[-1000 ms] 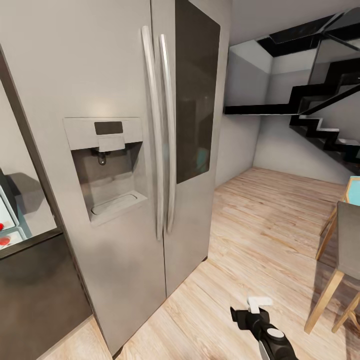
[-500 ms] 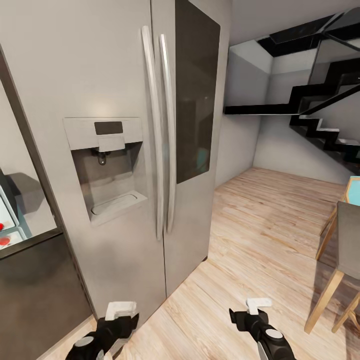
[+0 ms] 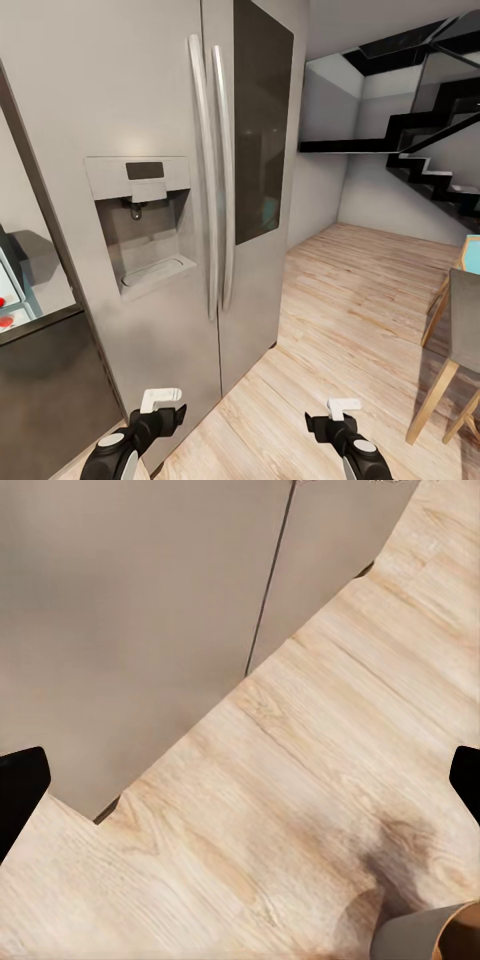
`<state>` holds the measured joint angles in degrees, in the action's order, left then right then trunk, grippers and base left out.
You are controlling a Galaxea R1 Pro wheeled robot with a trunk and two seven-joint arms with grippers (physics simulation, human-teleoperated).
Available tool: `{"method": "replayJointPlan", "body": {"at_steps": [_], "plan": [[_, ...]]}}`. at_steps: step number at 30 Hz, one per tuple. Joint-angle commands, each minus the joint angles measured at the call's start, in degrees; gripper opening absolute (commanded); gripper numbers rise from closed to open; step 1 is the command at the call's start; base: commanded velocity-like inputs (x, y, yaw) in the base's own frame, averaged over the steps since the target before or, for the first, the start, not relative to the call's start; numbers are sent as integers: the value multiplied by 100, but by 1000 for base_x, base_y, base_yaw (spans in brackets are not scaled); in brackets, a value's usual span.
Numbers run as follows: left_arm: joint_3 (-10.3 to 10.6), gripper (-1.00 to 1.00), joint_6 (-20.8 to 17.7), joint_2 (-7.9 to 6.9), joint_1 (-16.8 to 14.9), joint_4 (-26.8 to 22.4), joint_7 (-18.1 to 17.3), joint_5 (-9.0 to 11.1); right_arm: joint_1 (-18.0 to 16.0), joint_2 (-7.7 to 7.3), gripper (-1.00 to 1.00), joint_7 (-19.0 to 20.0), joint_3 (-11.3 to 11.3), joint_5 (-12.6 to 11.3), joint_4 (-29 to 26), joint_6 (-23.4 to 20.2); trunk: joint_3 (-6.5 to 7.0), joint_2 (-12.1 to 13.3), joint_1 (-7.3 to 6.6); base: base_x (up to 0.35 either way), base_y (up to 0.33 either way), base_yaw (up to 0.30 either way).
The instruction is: Put the three can of soda from the living room inside the tash can in the kitchen.
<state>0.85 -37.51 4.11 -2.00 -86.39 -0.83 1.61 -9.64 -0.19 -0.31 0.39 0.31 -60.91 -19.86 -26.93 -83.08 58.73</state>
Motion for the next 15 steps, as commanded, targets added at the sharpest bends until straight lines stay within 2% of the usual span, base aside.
{"method": "replayJointPlan", "body": {"at_steps": [1, 6, 15], "plan": [[2, 100, 0, 1, 0, -4, -1, -1, 1, 0, 100, 1, 3, -1, 12, 0, 0, 0, 0, 0, 0, 0], [9, 100, -13, 2, -10, -40, -10, 3, -2, 1, 100, -2, 5, 7, 160, 0, 0, 0, 0, 0, 0, 0], [6, 100, -80, 7, -170, -429, -4, 28, -3, 7, 100, 2, 22, 17, 233, 0, 0, 0, 0, 0, 0, 0]]}}
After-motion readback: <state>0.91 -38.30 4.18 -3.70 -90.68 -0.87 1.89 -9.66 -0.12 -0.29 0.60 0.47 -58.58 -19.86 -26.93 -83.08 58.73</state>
